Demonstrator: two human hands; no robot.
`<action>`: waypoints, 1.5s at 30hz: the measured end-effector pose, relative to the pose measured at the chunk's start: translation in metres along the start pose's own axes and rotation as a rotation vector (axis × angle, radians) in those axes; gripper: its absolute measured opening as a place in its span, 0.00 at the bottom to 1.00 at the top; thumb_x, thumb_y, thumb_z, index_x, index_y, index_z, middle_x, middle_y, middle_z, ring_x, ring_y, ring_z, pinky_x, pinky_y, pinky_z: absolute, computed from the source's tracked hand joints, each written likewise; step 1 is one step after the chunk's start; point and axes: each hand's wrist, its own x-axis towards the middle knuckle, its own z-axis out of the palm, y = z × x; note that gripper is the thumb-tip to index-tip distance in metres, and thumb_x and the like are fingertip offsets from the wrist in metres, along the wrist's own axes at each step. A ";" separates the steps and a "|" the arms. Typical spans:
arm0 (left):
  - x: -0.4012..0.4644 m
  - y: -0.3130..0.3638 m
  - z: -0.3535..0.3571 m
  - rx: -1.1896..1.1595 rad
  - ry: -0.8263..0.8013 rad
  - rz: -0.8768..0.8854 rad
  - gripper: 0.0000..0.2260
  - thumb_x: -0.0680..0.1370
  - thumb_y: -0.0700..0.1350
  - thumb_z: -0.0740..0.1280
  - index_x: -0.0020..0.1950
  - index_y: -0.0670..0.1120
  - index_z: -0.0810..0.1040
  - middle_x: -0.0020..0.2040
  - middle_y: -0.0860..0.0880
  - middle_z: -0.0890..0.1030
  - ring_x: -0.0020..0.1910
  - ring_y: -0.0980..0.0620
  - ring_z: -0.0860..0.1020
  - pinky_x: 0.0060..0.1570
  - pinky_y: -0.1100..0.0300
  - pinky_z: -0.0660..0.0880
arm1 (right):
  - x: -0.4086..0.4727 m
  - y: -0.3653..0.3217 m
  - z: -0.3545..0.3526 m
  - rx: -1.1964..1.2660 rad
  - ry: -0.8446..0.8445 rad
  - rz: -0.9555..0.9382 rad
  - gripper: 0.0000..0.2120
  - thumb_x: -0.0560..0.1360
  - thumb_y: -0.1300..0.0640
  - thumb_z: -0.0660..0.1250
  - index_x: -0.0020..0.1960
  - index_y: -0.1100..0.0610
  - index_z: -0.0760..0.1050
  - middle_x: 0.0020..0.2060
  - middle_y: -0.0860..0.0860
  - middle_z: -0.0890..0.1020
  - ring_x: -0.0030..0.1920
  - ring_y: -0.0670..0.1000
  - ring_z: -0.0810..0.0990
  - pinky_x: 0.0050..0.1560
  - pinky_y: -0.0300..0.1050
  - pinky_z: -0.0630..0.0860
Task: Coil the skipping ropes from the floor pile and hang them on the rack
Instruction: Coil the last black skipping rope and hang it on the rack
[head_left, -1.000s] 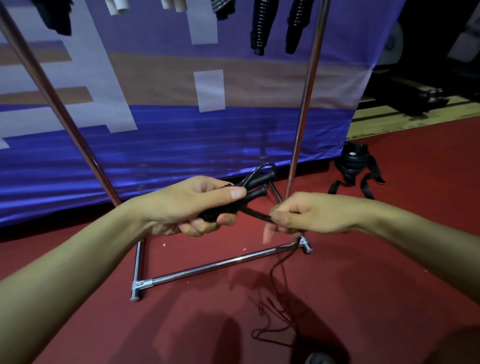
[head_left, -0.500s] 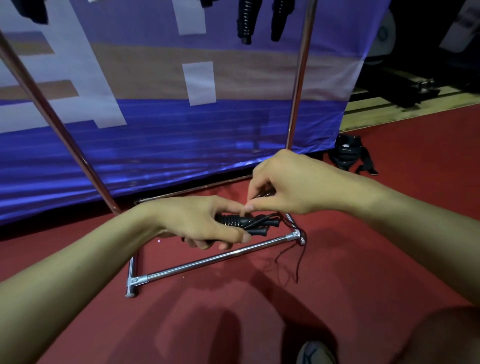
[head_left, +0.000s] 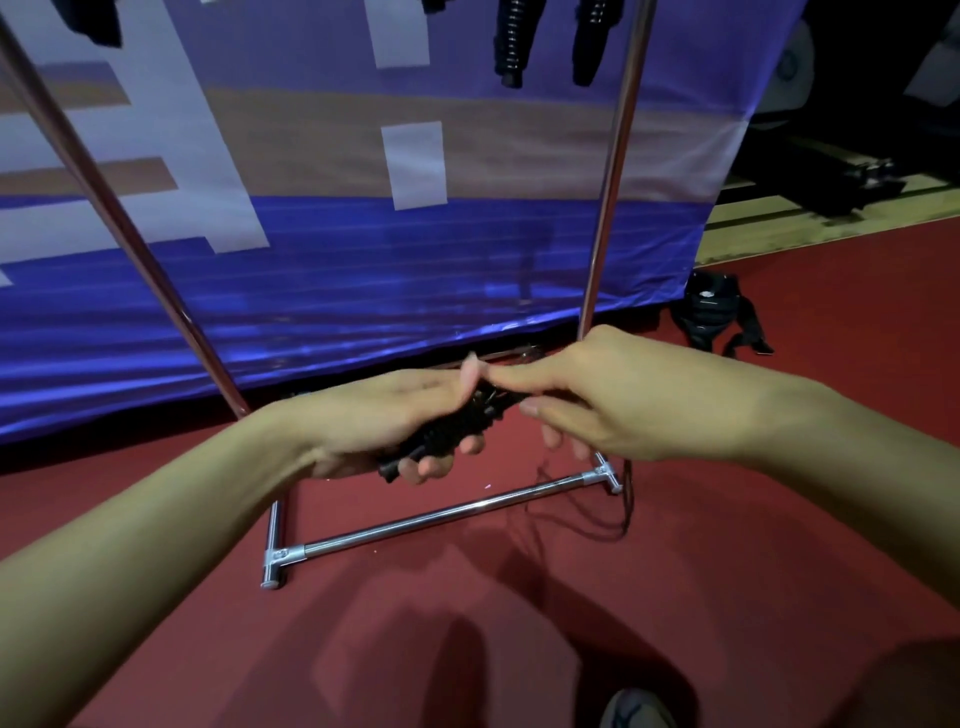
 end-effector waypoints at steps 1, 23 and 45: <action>0.002 0.003 0.002 -0.041 0.034 -0.014 0.26 0.81 0.66 0.53 0.64 0.49 0.77 0.40 0.49 0.75 0.28 0.55 0.69 0.24 0.64 0.59 | 0.002 0.001 0.002 -0.020 0.050 -0.022 0.23 0.84 0.55 0.61 0.78 0.39 0.66 0.39 0.41 0.83 0.34 0.41 0.83 0.39 0.32 0.77; 0.004 0.018 0.012 -0.042 0.137 0.204 0.23 0.81 0.57 0.59 0.56 0.36 0.75 0.37 0.43 0.80 0.21 0.49 0.75 0.19 0.68 0.58 | -0.001 0.022 0.017 0.668 -0.090 0.036 0.10 0.84 0.60 0.62 0.48 0.61 0.79 0.43 0.54 0.86 0.48 0.53 0.87 0.55 0.50 0.82; 0.000 0.017 0.012 0.498 -0.064 -0.013 0.03 0.80 0.50 0.71 0.51 0.52 0.79 0.32 0.50 0.81 0.26 0.51 0.74 0.29 0.60 0.72 | 0.009 0.024 -0.001 -0.274 0.112 -0.107 0.04 0.74 0.47 0.73 0.49 0.43 0.83 0.43 0.38 0.84 0.44 0.43 0.81 0.43 0.45 0.77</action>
